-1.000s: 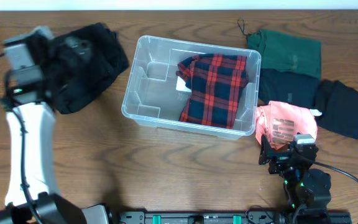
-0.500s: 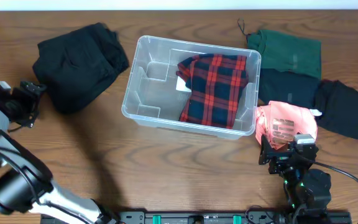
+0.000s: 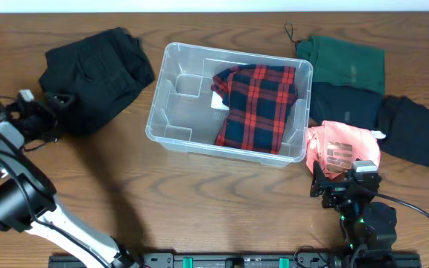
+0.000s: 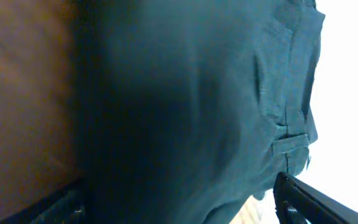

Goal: Pack container
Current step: 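Move the left gripper to the black garment and grasp it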

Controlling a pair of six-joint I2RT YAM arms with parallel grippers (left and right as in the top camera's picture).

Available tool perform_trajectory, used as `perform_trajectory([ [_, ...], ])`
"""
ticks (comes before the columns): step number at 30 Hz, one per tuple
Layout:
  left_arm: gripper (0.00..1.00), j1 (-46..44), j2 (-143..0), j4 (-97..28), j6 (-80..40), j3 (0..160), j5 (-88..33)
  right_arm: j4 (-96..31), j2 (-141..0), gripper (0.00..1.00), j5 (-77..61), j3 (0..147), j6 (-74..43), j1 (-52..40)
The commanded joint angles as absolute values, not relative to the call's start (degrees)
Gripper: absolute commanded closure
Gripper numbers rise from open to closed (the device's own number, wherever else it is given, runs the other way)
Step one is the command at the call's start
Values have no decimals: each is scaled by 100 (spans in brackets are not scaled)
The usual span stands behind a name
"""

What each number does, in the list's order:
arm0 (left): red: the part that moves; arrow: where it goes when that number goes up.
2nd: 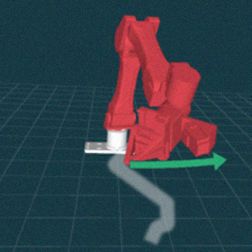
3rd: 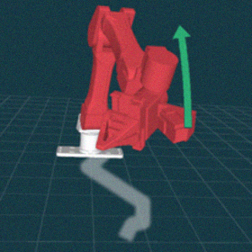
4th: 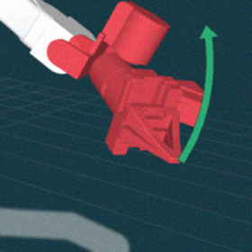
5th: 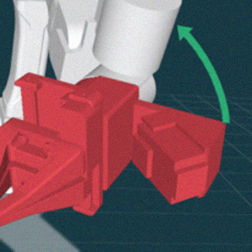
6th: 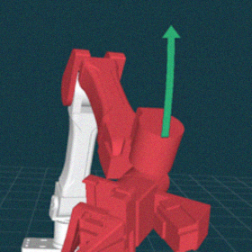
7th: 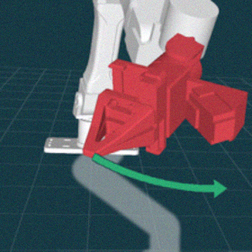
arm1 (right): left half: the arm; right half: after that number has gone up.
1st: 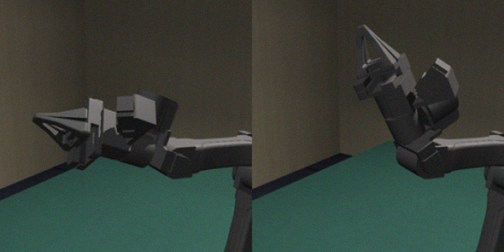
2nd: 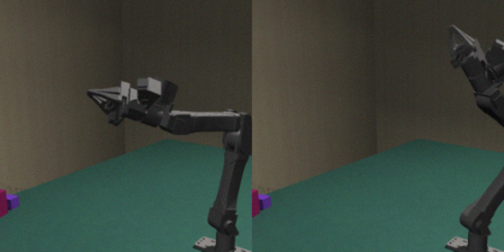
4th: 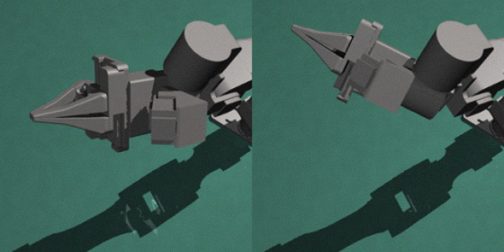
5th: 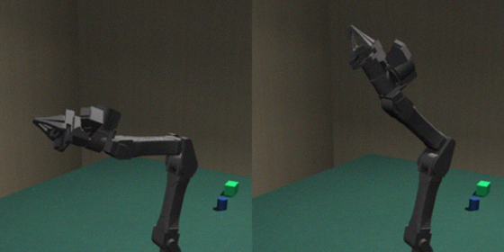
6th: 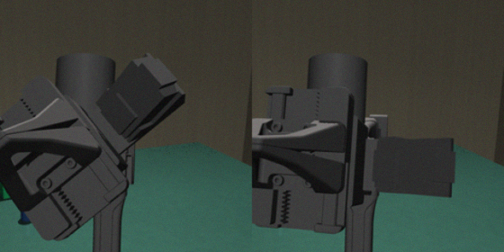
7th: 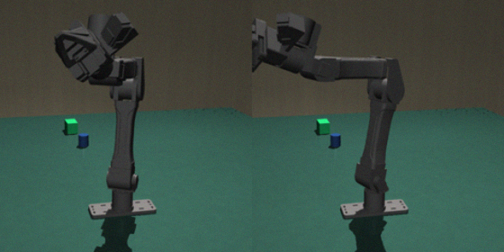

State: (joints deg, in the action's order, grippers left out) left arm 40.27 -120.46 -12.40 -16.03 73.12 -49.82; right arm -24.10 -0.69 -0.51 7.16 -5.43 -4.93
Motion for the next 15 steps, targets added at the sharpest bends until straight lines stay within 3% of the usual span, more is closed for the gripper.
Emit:
perform_trajectory([
  [1,9,3684,-12484,-1162,-1490,7214,-4729,-2401,-36,1,-89,698,-572,-456],
  [3,13,3577,-12484,-1028,-1509,7214,-4705,-2401,-36,1,-89,698,-574,-456],
  [5,24,3498,-12484,-923,-1509,7214,-4692,-2401,-36,1,-89,698,-572,-456],
  [9,66,3468,-12484,-860,-1507,7214,-4696,-2401,-36,1,-89,698,-574,-456],
  [11,81,3487,-12484,-867,-1503,7214,-4810,-2401,-36,1,-89,698,-574,-456],
  [15,94,3597,-12451,-655,-1503,7214,-5951,-2401,-36,1,-89,698,-574,-456],
])
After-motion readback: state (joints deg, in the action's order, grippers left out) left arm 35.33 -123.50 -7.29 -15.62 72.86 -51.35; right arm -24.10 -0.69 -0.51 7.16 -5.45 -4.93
